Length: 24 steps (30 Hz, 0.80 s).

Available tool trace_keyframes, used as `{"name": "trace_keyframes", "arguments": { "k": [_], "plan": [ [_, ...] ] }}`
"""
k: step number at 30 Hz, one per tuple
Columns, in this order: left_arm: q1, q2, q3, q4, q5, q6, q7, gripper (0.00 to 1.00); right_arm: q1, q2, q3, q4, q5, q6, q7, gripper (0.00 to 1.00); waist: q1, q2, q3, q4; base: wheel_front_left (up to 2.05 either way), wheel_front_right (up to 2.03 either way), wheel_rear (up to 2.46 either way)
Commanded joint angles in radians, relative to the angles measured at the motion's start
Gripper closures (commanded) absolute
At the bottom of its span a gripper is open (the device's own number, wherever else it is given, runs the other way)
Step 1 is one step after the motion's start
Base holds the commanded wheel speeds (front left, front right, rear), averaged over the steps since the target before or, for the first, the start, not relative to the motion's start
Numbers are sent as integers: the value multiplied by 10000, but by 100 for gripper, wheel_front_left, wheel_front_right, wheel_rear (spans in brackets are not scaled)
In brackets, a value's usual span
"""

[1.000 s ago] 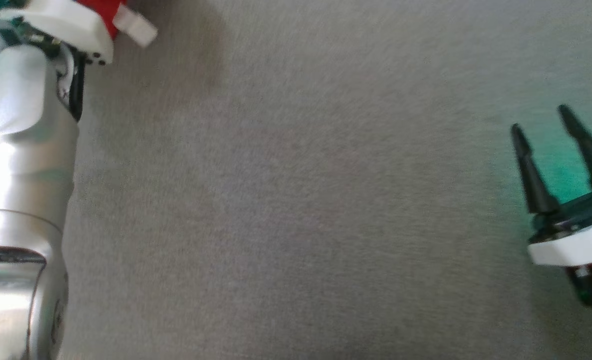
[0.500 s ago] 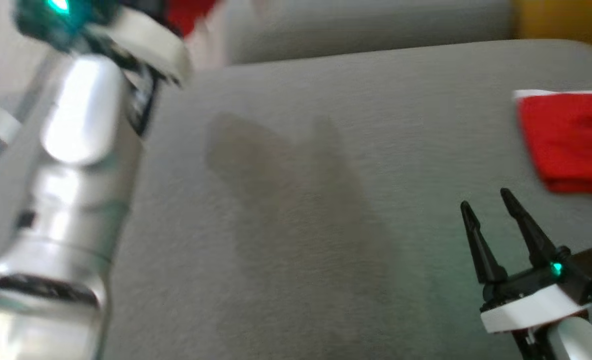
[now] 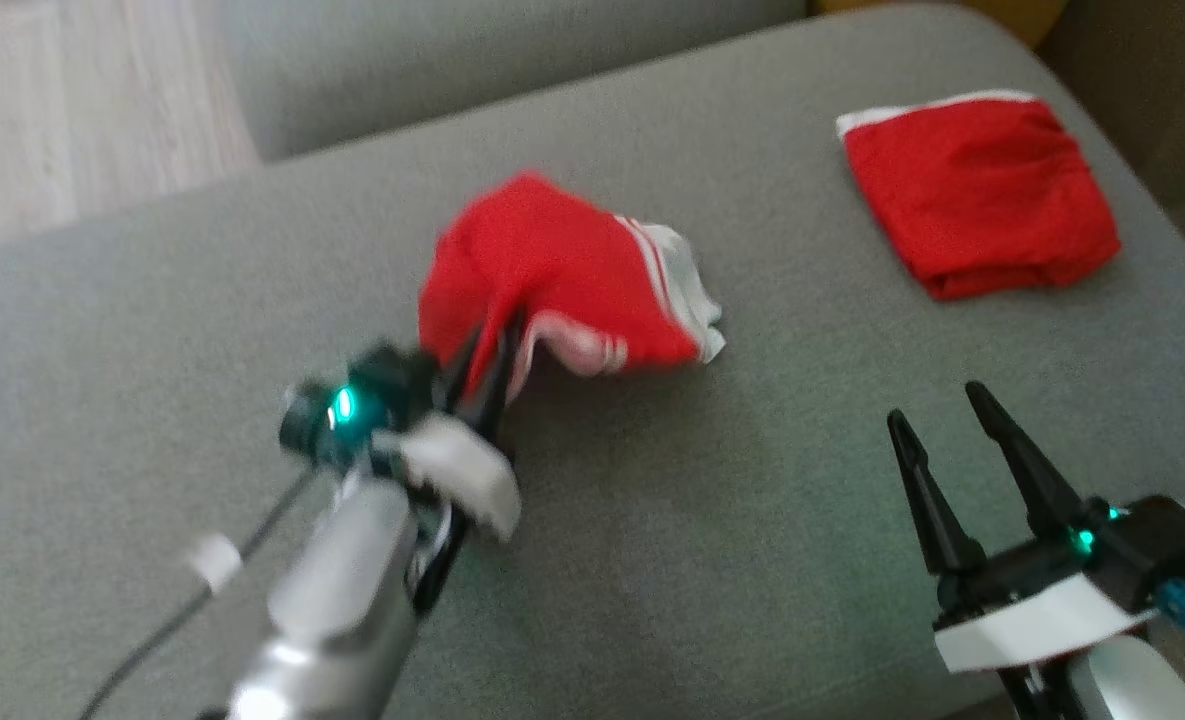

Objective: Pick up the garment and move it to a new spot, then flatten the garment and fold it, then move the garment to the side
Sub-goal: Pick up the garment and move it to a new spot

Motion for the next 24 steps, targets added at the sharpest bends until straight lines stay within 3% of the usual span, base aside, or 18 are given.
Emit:
{"name": "trace_keyframes", "arguments": {
  "k": [1,4,5,6,9,10,17,24],
  "plan": [
    [-239,181,207,-121,-14,54,-211,100,-506,-49,176,-291,22,-7,-26,0,-1,-1,549,-143,0,0,0],
    [246,108,-193,533,159,246,-606,100,-644,-10,217,-169,70,-7,-26,0,-1,-1,771,-37,0,0,0],
    [339,90,-310,703,238,369,-714,23,-670,7,213,-131,89,-7,-26,0,-1,-1,797,34,0,0,0],
    [409,73,-354,803,241,514,-810,0,-685,21,197,-88,95,-7,-26,0,-1,-1,793,134,0,0,0],
    [673,43,-451,646,254,967,-974,0,-617,59,112,85,86,-7,-26,0,-1,-1,548,519,0,0,0],
    [1035,38,-408,-193,273,1337,-989,0,-492,130,-16,197,57,-7,-26,0,-1,-1,257,810,0,0,0],
    [3310,34,376,-2943,393,2431,-996,0,223,509,-557,474,-149,-7,-26,0,-1,-1,-977,1923,0,0,0],
    [5122,38,1346,-5124,1427,2914,-997,0,691,1028,-1103,479,-572,-7,-26,0,-1,-1,-1586,2821,0,0,0]
  ]
}}
